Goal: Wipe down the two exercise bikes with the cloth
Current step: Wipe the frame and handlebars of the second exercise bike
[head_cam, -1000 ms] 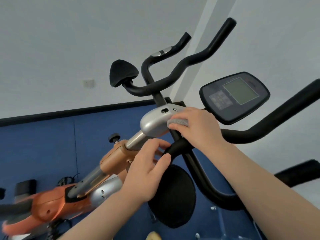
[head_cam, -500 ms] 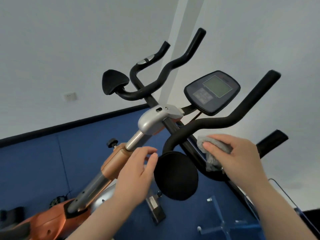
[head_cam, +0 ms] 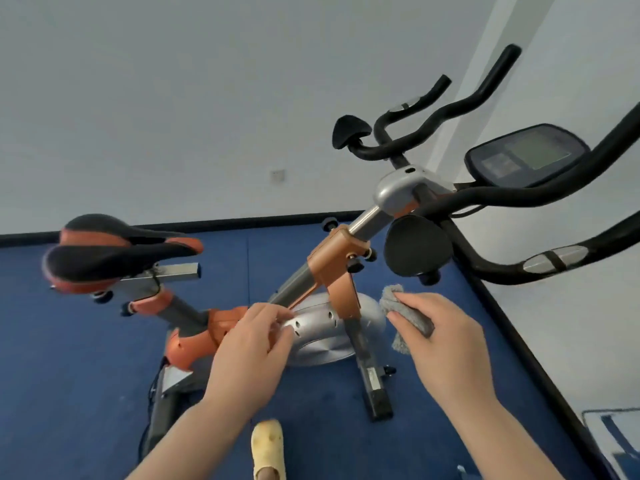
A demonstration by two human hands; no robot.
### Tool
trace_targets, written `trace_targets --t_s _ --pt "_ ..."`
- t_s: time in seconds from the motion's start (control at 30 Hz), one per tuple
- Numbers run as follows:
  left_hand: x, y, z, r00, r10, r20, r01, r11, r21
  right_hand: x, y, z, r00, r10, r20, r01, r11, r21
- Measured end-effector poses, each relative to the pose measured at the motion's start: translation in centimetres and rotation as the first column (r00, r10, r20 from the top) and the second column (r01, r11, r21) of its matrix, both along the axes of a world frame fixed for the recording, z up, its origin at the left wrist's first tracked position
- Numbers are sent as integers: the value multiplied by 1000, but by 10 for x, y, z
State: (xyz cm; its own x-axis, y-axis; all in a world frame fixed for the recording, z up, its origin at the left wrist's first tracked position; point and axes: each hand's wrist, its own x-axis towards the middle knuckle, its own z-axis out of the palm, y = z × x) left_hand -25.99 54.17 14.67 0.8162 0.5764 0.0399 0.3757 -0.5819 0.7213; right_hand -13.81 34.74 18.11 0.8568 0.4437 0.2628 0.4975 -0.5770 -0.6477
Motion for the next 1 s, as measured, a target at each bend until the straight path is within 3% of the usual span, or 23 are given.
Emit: trace_targets --t_s 0.33,0.57,0.83,1.0 --pt "-166 63 -2 926 342 -163 -326 938 118 -122 108 -11 915 403 -20 -402 908 -121" --pt "-291 137 -5 851 494 -176 -477 869 132 -216 203 -27 866 499 -35 -497 851 -169" --pt "-395 252 -2 873 428 -234 -373 895 244 -316 318 -33 902 431 -22 -428 885 -184" --pt "-412 308 2 895 397 -205 -357 911 205 -347 367 -19 906 423 -21 -419 888 -190"
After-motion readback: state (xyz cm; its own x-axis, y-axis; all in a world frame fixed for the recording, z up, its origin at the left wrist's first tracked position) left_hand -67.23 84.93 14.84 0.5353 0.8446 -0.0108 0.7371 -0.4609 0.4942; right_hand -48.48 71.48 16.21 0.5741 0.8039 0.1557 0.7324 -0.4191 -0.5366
